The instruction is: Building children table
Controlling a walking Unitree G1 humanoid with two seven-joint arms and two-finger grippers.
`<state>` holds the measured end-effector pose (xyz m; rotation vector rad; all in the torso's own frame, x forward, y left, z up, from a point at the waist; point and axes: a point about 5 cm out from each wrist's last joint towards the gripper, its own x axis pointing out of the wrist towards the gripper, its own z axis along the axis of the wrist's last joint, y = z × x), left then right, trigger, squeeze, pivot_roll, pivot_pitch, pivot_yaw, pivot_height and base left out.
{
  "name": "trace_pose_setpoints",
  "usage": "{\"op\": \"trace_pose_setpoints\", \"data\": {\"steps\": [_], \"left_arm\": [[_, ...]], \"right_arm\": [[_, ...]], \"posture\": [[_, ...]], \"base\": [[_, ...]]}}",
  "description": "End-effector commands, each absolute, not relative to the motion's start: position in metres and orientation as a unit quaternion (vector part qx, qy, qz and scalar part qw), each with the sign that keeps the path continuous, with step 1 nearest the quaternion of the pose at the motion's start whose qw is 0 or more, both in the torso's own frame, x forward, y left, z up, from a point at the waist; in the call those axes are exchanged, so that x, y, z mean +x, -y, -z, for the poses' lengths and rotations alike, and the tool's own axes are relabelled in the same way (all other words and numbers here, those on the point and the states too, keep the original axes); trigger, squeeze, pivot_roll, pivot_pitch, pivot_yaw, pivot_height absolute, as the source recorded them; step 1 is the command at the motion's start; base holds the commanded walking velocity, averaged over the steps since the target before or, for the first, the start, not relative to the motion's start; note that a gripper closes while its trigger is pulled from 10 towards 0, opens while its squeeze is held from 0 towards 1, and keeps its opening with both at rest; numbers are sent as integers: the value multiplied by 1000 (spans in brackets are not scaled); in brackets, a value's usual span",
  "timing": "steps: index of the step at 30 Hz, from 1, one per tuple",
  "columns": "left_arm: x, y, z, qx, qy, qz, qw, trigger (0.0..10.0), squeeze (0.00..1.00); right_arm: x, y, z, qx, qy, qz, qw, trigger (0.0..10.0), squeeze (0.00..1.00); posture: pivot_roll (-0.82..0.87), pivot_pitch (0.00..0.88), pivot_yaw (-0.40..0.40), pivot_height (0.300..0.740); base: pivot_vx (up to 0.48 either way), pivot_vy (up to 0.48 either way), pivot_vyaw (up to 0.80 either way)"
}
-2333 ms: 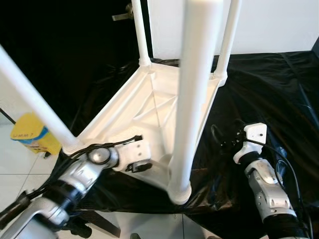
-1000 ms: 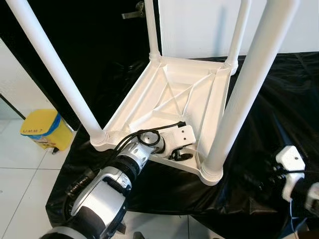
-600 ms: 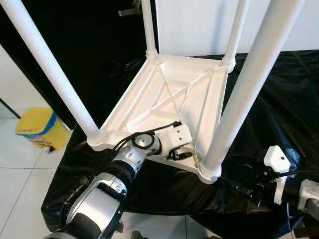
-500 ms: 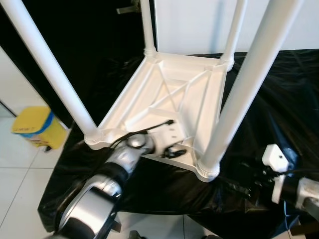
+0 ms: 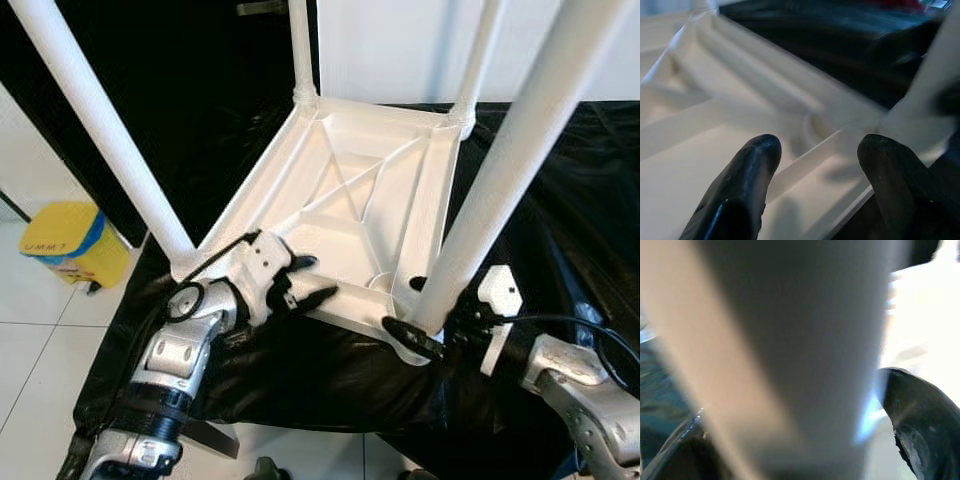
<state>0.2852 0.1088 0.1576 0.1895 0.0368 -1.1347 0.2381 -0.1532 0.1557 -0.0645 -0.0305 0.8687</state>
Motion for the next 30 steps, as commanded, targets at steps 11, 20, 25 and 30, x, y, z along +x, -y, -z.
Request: {"op": "trace_pose_setpoints", "data": {"steps": [11, 20, 25, 30], "left_arm": [[276, -108, -162, 68, -32, 556, 828, 10000, 0], [269, -104, -166, 55, -43, 567, 821, 10000, 0], [260, -91, -171, 34, -34, 599, 799, 10000, 0], [257, -82, -170, 25, -35, 608, 793, 10000, 0]], "right_arm": [[260, 200, -150, -57, 24, -306, 950, 10000, 0], [264, 226, -148, -75, 27, -244, 967, 10000, 0], [263, 211, -142, -67, 22, -278, 958, 10000, 0], [264, 201, -135, -61, 20, -299, 952, 1294, 0]], "posture": [[-114, 27, 32, 740], [-129, 20, 40, 740], [-135, 7, 47, 740], [-135, 1, 47, 740]], "base": [[0, 0, 0], [0, 0, 0], [0, 0, 0], [0, 0, 0]]}}
